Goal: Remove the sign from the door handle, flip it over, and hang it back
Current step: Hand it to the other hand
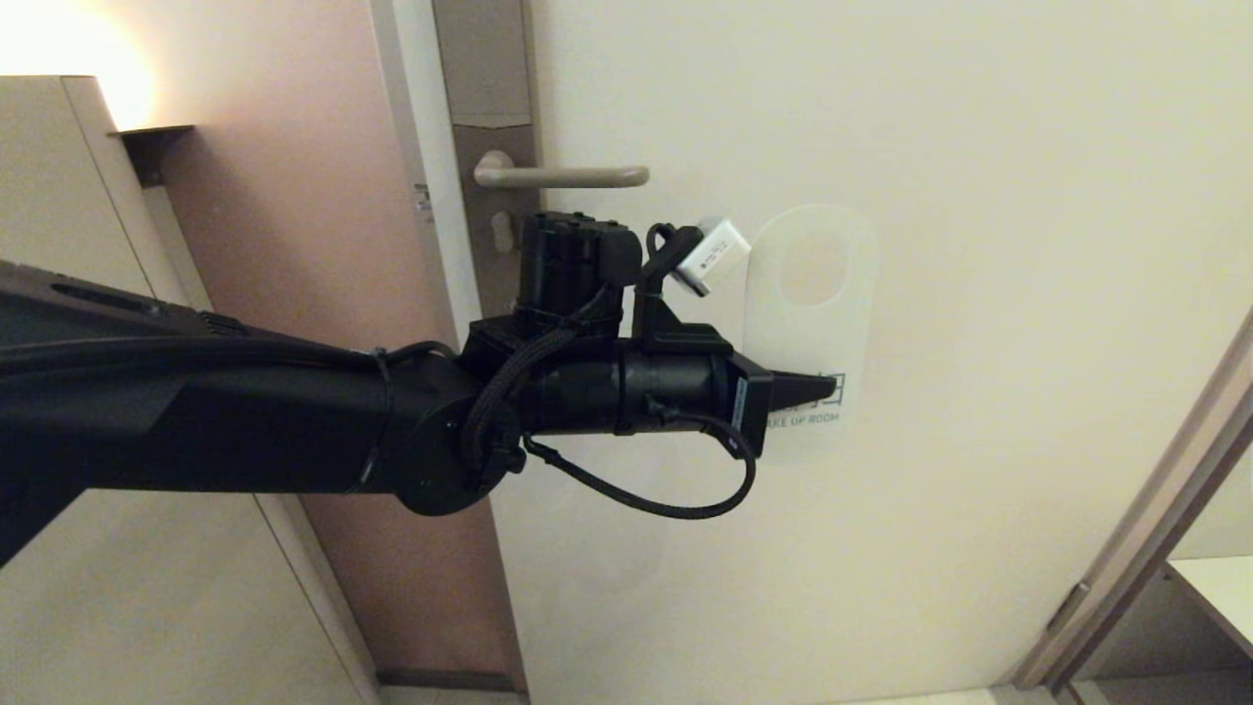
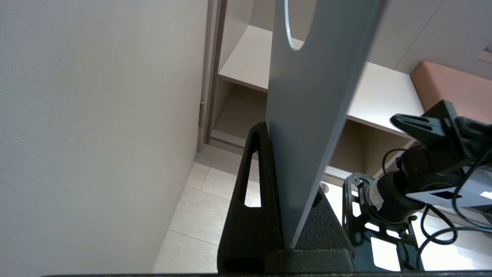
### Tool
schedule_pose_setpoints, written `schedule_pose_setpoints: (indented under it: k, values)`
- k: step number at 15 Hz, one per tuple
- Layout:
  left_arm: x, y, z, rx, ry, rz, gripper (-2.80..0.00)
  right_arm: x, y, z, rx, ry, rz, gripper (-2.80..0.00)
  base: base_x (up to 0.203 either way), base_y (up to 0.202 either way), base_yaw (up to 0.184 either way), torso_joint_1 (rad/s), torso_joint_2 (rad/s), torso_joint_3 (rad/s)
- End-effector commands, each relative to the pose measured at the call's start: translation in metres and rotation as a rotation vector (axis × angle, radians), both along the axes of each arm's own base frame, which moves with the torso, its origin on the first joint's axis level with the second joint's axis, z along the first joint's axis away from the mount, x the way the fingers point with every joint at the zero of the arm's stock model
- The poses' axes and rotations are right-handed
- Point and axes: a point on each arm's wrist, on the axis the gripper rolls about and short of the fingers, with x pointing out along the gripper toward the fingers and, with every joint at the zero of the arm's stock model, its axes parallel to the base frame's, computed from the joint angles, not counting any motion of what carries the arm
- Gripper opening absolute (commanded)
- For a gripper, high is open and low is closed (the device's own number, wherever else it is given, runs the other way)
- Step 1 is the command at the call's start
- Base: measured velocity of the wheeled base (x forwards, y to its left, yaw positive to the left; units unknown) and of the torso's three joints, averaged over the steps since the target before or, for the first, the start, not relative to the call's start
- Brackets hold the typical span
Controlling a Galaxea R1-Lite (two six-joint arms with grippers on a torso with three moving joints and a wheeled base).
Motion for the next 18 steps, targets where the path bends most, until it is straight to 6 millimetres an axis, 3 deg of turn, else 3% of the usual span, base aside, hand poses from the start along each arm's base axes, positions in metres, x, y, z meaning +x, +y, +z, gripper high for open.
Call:
schedule_pose_setpoints:
  k: [1, 5, 9, 13, 18]
  values:
    - [0.001, -0.001, -0.002, 0.001, 0.003, -0.003, -2.8, -0.004, 0.001, 0.01, 0.003, -0.023, 0.039, -2.8, 0.0, 0.0, 0.0, 0.0, 0.0, 0.0]
    - [0.002, -0.002, -0.004, 0.004, 0.006, -0.001, -2.8, -0.011, 0.002, 0.026, 0.008, -0.011, 0.088, -2.8, 0.0, 0.0, 0.0, 0.0, 0.0, 0.0]
    - [0.003, -0.002, -0.004, 0.001, 0.003, 0.0, -2.8, 0.001, 0.002, 0.046, 0.013, 0.078, 0.093, -2.8, 0.0, 0.0, 0.0, 0.0, 0.0, 0.0]
    - [0.005, -0.004, 0.005, -0.024, -0.006, -0.002, -2.8, 0.04, 0.002, 0.082, 0.084, 0.212, 0.094, -2.8, 0.0, 0.0, 0.0, 0.0, 0.0, 0.0]
    - [0.013, -0.015, 0.018, -0.071, -0.016, -0.024, -2.8, 0.102, 0.006, 0.099, 0.163, 0.34, 0.208, -2.8, 0.0, 0.0, 0.0, 0.0, 0.0, 0.0]
